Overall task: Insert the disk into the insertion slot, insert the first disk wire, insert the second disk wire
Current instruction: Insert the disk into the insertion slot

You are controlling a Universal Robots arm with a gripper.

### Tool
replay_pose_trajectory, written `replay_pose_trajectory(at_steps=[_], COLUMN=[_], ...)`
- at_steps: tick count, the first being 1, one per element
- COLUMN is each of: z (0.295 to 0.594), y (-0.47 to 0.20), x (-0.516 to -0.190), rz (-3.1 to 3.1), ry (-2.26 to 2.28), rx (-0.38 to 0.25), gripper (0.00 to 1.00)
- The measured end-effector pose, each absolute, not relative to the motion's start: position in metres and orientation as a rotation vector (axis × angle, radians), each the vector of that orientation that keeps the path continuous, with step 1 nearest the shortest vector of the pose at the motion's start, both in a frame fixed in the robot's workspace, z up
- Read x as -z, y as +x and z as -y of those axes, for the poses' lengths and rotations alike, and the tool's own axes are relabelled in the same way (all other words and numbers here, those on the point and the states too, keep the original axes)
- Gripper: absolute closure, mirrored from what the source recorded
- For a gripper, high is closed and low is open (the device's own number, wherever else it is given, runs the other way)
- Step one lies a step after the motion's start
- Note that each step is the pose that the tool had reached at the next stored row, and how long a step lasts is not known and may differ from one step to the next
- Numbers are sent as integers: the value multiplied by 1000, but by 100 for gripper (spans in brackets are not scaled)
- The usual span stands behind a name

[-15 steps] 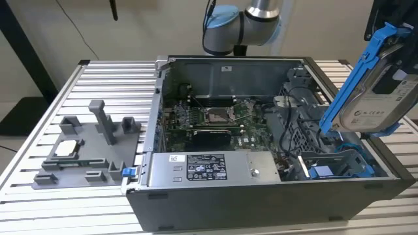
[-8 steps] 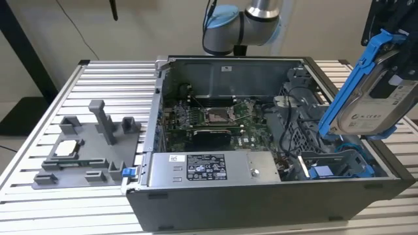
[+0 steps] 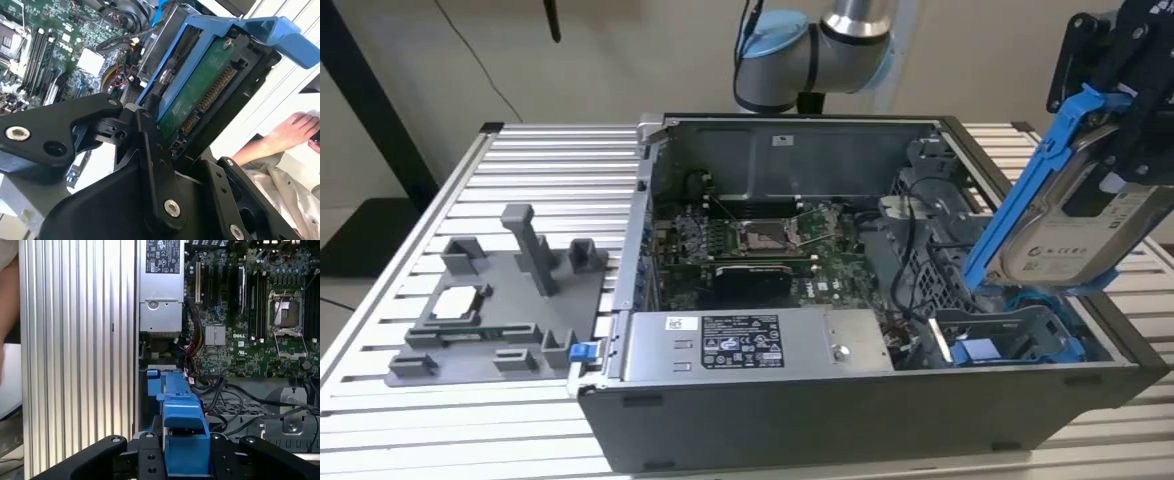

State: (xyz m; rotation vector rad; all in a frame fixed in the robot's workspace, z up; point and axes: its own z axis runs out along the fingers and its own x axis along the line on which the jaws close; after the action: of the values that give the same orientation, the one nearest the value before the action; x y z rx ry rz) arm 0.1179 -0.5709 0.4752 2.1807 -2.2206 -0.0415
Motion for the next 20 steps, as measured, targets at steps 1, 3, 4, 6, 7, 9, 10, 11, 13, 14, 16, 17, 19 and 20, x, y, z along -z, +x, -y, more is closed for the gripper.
replay_pose_trajectory(at_steps=[1,3,4,6,7,9,10,11,13,14,16,17,19,20], z=[571,571,571,571,571,571,571,571,571,571,571,571,571,571], y=[118,118,118,118,118,118,118,118,118,118,118,118,118,118], x=[-474,-470,-469,-466,-464,-461,-460,-459,-456,-455,-452,-451,-448,-447], rz=[2221,2222,2222,2222,2222,2223,2223,2223,2224,2224,2225,2225,2226,2226], ry=[2181,2182,2182,2182,2183,2183,2183,2183,2184,2184,2185,2185,2186,2187], rx=[42,44,44,45,46,47,47,48,49,50,51,52,53,55], gripper=[100,100,100,100,100,100,100,100,100,100,100,100,100,100])
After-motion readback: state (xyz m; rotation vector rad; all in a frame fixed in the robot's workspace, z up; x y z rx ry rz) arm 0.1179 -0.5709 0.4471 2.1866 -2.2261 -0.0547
